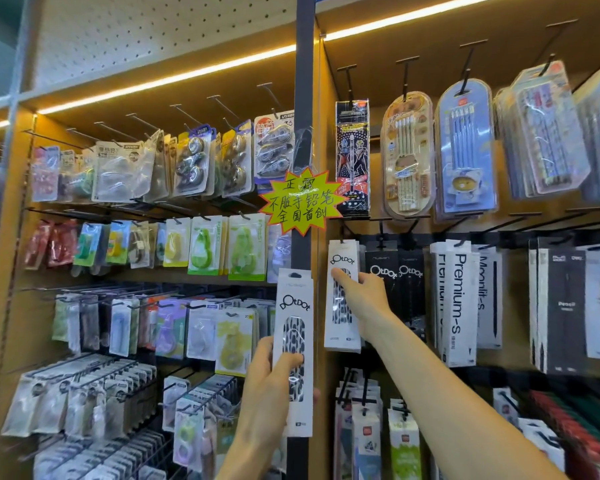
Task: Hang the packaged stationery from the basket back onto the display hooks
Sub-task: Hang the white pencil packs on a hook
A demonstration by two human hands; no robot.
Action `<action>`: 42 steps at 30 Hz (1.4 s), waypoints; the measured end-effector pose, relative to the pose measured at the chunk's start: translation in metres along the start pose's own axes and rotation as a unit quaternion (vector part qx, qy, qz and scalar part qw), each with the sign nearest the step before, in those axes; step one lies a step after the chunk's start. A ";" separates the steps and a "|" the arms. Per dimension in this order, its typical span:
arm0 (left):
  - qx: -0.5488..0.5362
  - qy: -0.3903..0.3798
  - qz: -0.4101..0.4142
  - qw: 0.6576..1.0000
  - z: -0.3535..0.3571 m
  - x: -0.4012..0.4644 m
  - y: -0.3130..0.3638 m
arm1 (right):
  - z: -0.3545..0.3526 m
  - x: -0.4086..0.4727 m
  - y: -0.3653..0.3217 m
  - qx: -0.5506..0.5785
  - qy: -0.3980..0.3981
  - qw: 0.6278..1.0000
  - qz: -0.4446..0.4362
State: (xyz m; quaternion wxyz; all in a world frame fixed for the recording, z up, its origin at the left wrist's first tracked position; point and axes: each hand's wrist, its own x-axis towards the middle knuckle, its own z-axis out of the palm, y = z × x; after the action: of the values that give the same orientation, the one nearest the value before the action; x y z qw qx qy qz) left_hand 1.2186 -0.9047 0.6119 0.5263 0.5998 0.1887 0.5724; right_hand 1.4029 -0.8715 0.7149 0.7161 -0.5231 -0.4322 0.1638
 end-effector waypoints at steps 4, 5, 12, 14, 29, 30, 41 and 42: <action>0.005 -0.014 -0.002 1.000 0.005 0.000 0.003 | -0.001 0.011 0.008 -0.030 0.027 0.998 0.047; 0.003 -0.022 -0.004 1.000 0.007 0.000 0.003 | -0.003 0.011 0.010 -0.049 0.036 0.997 0.048; 0.020 -0.064 -0.005 0.998 0.020 0.013 -0.012 | -0.025 -0.055 0.019 -0.221 0.125 0.962 -0.104; 0.021 -0.075 -0.001 0.997 0.028 0.019 -0.013 | -0.028 -0.081 0.018 -0.115 0.094 0.980 -0.131; 0.332 -0.001 0.176 0.927 0.073 0.057 0.001 | -0.016 -0.023 0.000 -0.078 0.062 0.981 -0.167; 0.344 0.004 0.182 0.921 0.074 0.058 0.002 | -0.016 -0.022 0.000 -0.082 0.062 0.980 -0.169; 0.389 0.015 0.201 0.899 0.080 0.064 0.004 | -0.011 -0.020 -0.012 -0.113 0.074 0.968 -0.212; 0.394 0.014 0.200 0.897 0.080 0.064 0.004 | -0.010 -0.020 -0.012 -0.116 0.073 0.967 -0.214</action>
State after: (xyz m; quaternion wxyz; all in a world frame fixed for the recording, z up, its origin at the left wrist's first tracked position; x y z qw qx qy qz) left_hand 1.3054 -0.8860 0.6628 0.1190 0.7751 0.2821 0.5526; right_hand 1.3969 -0.8964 0.7162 0.6988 -0.5084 -0.4963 -0.0832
